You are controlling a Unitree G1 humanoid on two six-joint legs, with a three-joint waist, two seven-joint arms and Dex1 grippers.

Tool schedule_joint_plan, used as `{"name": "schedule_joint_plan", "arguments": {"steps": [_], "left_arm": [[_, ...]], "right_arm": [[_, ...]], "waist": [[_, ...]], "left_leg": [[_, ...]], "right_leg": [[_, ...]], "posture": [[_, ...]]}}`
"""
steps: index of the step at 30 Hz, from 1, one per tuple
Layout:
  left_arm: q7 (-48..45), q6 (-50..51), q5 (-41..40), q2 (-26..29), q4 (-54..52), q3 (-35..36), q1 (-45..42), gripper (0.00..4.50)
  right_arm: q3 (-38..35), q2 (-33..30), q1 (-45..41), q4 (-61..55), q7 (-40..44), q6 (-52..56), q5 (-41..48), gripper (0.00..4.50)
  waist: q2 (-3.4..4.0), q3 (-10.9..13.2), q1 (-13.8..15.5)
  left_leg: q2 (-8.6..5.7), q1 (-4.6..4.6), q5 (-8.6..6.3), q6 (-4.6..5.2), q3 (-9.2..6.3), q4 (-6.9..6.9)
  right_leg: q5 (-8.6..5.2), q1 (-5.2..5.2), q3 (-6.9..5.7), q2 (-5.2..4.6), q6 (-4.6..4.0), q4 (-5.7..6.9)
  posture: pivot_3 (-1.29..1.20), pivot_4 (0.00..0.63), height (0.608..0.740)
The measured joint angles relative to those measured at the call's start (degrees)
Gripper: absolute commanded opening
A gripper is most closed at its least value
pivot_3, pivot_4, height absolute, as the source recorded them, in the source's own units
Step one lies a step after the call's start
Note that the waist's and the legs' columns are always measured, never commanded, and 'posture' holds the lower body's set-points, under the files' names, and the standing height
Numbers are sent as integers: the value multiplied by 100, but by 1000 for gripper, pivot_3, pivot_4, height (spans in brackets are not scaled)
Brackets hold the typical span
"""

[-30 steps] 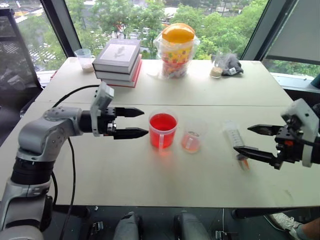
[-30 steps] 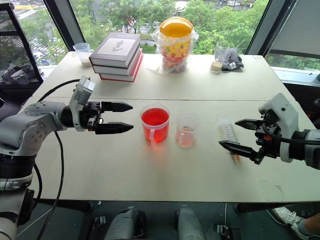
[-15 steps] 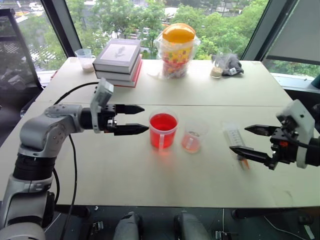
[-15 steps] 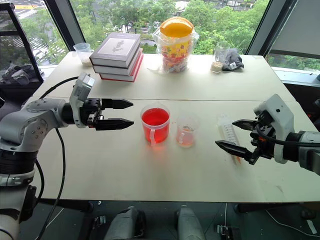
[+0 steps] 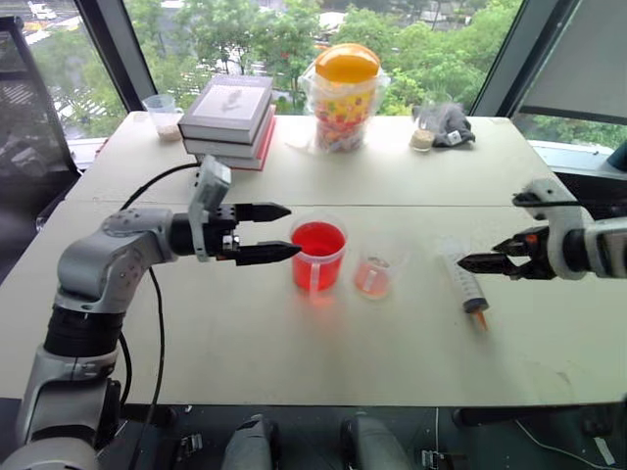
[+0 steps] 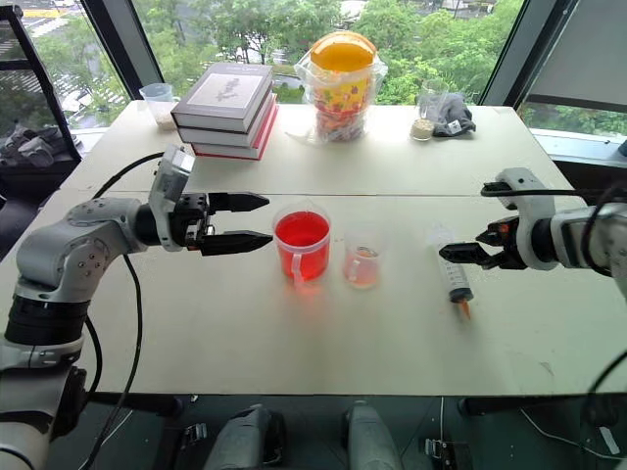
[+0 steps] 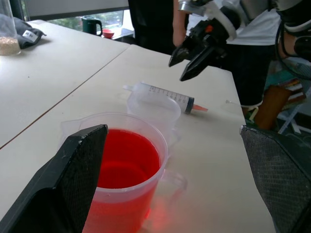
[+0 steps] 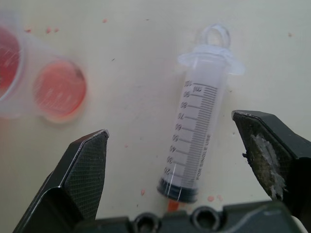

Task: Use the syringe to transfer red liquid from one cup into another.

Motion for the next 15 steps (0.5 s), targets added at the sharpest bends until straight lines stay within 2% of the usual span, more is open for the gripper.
{"name": "schedule_joint_plan", "arguments": {"steps": [7, 15], "left_arm": [[90, -8, -2, -79, -60, -10, 68, 4500], [85, -85, 8, -120, -72, -22, 71, 4500]], "right_arm": [[941, 893, -1174, 2101, 106, 7, -943, 4459], [1708, 1403, -1594, 3304, 591, -564, -1889, 4459]], "waist": [[0, 0, 18], [0, 0, 15]], "left_leg": [[1, -10, 0, 1, 28, -4], [1, -13, -1, 3, 34, -3]], "right_leg": [[12, -18, 7, 3, 21, 7], [13, -19, 7, 2, 24, 7]], "posture": [[0, 150, 740], [0, 150, 740]]}}
